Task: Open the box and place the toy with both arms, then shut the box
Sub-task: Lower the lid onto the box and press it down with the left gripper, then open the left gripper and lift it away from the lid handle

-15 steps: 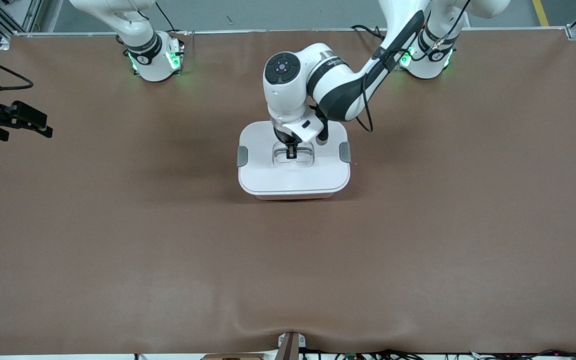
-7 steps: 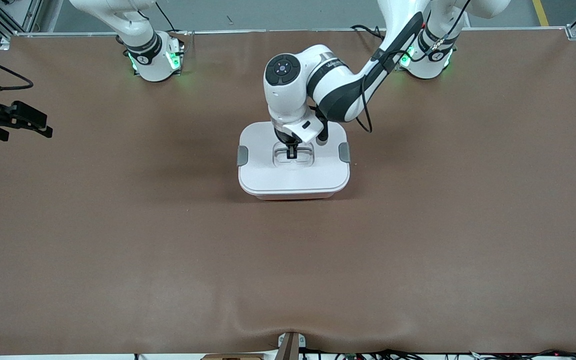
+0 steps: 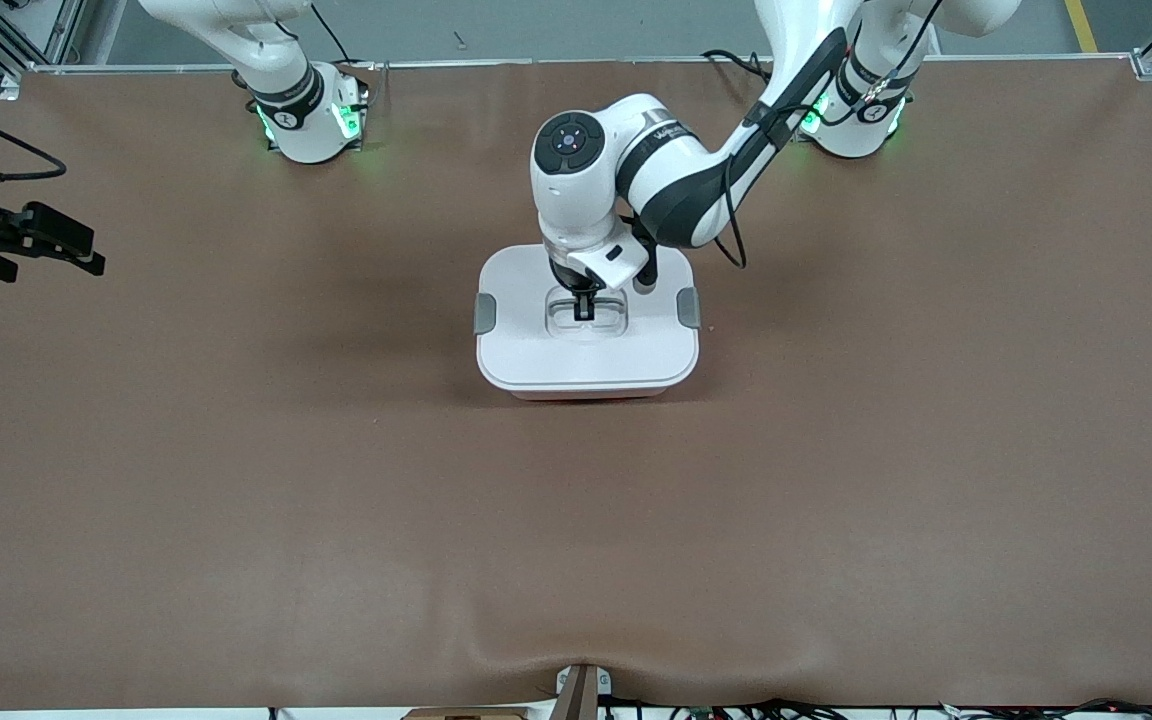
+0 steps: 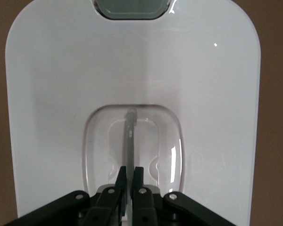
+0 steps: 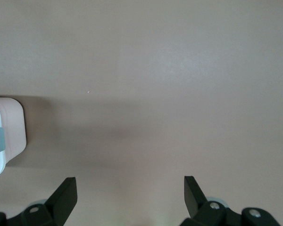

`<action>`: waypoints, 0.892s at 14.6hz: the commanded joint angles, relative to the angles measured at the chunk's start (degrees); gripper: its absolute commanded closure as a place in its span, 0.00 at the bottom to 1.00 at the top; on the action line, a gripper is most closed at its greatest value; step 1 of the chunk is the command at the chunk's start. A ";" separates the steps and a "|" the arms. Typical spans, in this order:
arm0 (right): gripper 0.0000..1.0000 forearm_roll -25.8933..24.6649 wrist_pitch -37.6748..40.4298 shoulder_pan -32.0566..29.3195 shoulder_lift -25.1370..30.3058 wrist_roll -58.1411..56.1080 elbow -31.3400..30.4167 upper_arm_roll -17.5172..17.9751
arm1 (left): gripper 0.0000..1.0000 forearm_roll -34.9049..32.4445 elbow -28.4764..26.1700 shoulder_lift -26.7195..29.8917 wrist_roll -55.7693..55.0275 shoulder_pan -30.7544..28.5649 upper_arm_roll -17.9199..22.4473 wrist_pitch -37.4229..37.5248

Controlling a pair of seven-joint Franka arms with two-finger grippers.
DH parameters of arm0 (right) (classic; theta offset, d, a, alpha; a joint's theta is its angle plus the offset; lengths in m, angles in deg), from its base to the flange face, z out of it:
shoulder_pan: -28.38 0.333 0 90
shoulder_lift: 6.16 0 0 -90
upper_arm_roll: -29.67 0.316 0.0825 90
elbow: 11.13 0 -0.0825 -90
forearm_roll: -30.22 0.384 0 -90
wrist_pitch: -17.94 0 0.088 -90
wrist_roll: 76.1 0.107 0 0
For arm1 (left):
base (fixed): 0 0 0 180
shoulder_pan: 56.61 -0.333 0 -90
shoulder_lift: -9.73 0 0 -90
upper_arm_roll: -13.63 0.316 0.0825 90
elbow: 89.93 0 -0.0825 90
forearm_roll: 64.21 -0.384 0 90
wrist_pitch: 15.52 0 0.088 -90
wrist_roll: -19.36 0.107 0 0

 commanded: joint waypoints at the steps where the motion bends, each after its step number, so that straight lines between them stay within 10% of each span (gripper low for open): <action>1: 0.00 -0.65 0.77 -0.36 -0.33 -0.39 1.22 0.26 | 0.94 -1.32 -1.13 0.17 -0.50 -0.34 -0.04 -1.26; 4: 0.00 -0.65 0.77 -0.36 -0.33 -0.39 1.22 0.26 | 0.00 -1.24 -0.16 2.36 0.47 -0.52 0.22 -0.21; 13: 0.00 -0.65 0.51 -0.36 -0.33 -0.22 1.13 0.26 | 0.00 -1.24 6.87 6.93 11.87 -4.38 0.84 7.88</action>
